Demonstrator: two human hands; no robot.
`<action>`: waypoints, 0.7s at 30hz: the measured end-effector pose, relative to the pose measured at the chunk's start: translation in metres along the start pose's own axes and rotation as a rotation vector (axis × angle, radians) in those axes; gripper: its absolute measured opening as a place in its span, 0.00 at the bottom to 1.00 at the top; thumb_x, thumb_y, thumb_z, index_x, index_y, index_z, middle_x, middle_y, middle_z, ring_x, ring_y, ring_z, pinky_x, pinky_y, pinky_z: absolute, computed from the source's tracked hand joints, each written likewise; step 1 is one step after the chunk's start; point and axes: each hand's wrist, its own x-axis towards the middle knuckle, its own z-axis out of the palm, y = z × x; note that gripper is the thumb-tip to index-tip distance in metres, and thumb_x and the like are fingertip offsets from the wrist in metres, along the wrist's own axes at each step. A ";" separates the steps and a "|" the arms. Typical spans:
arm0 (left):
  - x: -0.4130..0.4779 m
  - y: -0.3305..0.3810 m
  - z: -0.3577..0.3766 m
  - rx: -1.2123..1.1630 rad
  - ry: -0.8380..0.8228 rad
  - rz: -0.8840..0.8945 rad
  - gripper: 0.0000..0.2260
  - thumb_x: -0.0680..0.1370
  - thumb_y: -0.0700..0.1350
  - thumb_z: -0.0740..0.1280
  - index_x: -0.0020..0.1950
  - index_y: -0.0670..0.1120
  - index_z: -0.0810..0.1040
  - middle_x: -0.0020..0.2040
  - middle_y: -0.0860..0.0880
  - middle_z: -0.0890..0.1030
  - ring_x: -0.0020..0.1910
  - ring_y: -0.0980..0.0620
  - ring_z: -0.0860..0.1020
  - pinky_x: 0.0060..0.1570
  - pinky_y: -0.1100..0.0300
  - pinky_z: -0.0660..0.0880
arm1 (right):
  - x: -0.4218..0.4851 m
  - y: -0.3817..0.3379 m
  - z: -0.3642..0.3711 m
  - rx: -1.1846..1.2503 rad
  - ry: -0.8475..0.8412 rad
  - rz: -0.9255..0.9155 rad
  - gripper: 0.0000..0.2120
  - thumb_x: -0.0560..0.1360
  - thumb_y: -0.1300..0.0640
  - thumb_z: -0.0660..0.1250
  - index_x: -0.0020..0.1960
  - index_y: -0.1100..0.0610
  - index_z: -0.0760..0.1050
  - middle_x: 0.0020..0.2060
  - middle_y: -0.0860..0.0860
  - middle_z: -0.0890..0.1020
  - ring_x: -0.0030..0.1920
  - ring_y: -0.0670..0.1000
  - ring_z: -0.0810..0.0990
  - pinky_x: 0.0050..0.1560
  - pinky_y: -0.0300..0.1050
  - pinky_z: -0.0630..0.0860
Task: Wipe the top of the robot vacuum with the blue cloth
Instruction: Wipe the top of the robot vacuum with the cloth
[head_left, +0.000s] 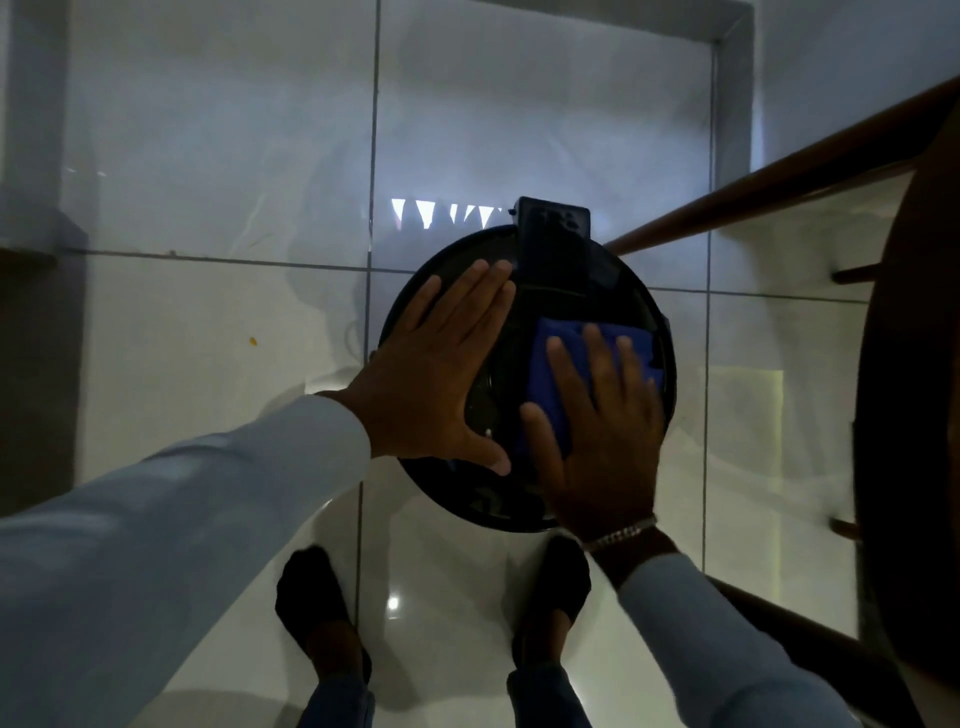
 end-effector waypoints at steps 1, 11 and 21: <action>0.001 0.001 0.001 0.010 -0.010 0.006 0.62 0.59 0.80 0.59 0.78 0.43 0.39 0.80 0.44 0.40 0.78 0.46 0.37 0.76 0.46 0.38 | 0.006 0.005 -0.001 0.008 0.018 0.071 0.29 0.77 0.39 0.54 0.74 0.50 0.60 0.75 0.56 0.62 0.76 0.60 0.56 0.70 0.66 0.59; 0.001 -0.002 0.002 -0.020 0.003 0.015 0.63 0.58 0.80 0.59 0.78 0.43 0.39 0.80 0.45 0.39 0.78 0.47 0.37 0.77 0.46 0.40 | -0.007 0.001 0.000 -0.008 -0.059 -0.130 0.27 0.78 0.41 0.52 0.74 0.50 0.59 0.75 0.54 0.62 0.76 0.57 0.54 0.72 0.66 0.56; -0.001 0.000 -0.004 -0.033 0.010 0.046 0.58 0.64 0.74 0.63 0.77 0.40 0.41 0.80 0.41 0.42 0.78 0.45 0.39 0.77 0.44 0.41 | 0.011 -0.052 -0.005 0.207 0.061 0.128 0.26 0.78 0.42 0.50 0.72 0.50 0.64 0.74 0.53 0.65 0.76 0.56 0.58 0.73 0.62 0.56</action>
